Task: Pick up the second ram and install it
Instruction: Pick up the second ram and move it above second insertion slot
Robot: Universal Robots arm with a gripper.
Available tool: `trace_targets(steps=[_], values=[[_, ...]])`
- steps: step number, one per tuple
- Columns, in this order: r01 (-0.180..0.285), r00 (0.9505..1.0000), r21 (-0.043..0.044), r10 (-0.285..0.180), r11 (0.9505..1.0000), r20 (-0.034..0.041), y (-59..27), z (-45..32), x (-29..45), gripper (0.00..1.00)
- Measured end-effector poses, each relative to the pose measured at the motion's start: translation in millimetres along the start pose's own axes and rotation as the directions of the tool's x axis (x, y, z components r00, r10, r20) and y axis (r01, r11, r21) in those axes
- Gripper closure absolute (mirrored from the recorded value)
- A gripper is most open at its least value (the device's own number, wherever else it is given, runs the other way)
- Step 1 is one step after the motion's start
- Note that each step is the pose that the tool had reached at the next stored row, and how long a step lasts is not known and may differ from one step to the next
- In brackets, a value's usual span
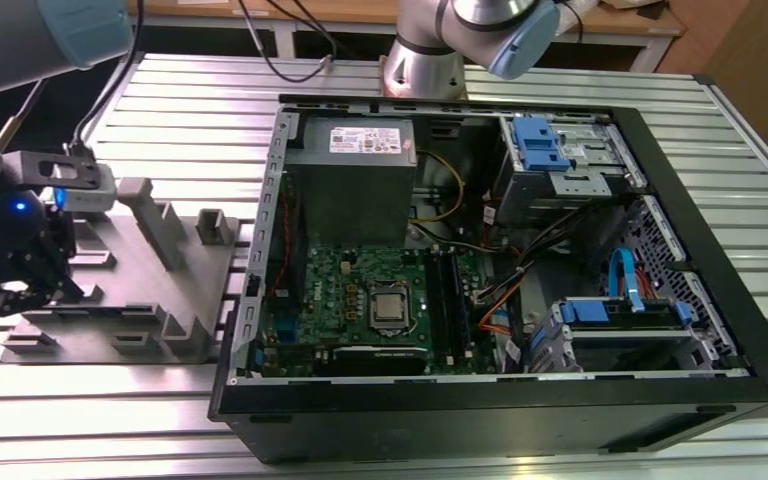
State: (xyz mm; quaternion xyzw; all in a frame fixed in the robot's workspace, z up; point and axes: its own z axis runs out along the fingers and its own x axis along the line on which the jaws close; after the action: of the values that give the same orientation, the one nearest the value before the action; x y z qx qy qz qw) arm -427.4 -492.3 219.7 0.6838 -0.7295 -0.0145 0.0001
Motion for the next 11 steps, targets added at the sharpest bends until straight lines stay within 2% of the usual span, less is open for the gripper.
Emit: trace_targets(steps=[11], values=[[0.001, 1.0000, 0.0000, -0.001, 1.0000, 0.0000, -0.1, 6.6, 0.2, 0.93]])
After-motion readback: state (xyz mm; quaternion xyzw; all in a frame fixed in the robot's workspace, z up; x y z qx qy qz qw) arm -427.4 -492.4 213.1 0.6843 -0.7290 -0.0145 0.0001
